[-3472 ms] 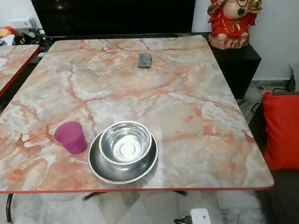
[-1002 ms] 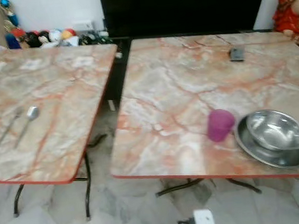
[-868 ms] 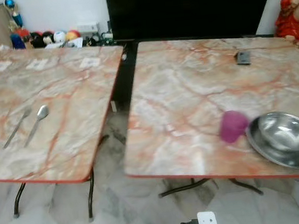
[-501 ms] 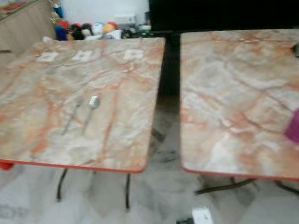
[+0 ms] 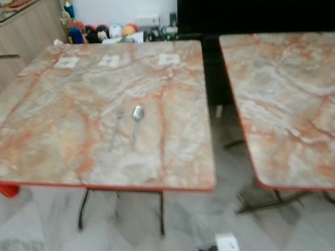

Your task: Setting the table

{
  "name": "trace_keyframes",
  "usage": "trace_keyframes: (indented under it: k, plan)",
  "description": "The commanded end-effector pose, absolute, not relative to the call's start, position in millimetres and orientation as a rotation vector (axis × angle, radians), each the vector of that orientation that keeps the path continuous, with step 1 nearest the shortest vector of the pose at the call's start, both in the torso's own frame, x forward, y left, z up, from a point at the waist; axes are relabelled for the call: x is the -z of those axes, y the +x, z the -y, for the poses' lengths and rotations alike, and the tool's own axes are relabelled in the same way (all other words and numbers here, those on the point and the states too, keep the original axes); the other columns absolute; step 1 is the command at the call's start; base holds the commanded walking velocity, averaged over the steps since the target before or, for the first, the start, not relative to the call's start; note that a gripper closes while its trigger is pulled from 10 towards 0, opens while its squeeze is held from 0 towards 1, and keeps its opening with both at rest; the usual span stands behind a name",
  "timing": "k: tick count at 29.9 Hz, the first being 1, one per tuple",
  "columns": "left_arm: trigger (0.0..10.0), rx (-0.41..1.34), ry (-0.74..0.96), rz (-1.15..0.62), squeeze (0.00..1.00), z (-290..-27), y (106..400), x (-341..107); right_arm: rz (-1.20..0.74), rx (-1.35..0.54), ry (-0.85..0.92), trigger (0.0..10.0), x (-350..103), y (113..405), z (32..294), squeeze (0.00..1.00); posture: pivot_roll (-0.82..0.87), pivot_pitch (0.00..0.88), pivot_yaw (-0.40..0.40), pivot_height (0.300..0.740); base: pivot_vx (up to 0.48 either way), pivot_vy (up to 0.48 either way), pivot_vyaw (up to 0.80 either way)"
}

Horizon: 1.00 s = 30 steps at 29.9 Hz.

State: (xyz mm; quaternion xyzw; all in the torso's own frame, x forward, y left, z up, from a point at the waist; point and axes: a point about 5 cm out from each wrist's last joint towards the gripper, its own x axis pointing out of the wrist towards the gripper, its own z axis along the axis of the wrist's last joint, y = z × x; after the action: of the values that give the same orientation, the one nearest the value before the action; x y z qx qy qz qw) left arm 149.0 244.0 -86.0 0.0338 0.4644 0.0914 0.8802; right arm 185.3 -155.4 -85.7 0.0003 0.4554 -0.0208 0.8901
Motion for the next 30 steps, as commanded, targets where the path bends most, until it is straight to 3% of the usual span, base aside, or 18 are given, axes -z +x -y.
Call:
trace_keyframes:
  k: [1,23,30]
  plan:
    - [10.0,-0.199,0.067,-0.990,0.00,-246.4,143.2,87.8,-0.944,0.031,0.014,10.0,85.1,187.2,149.4,0.00,0.03,0.100,-0.030,0.740,0.000,0.439,0.00]
    - [10.0,-0.181,0.080,-0.993,0.00,-246.0,140.6,88.7,-0.944,0.030,0.011,10.0,85.7,185.7,149.5,0.00,0.03,0.079,-0.025,0.740,0.000,0.435,0.00]
    - [10.0,-0.158,0.093,-0.990,0.00,-240.2,142.1,89.6,-0.942,0.034,0.014,10.0,86.1,184.7,149.6,0.00,0.03,0.073,-0.025,0.740,0.000,0.000,0.00]
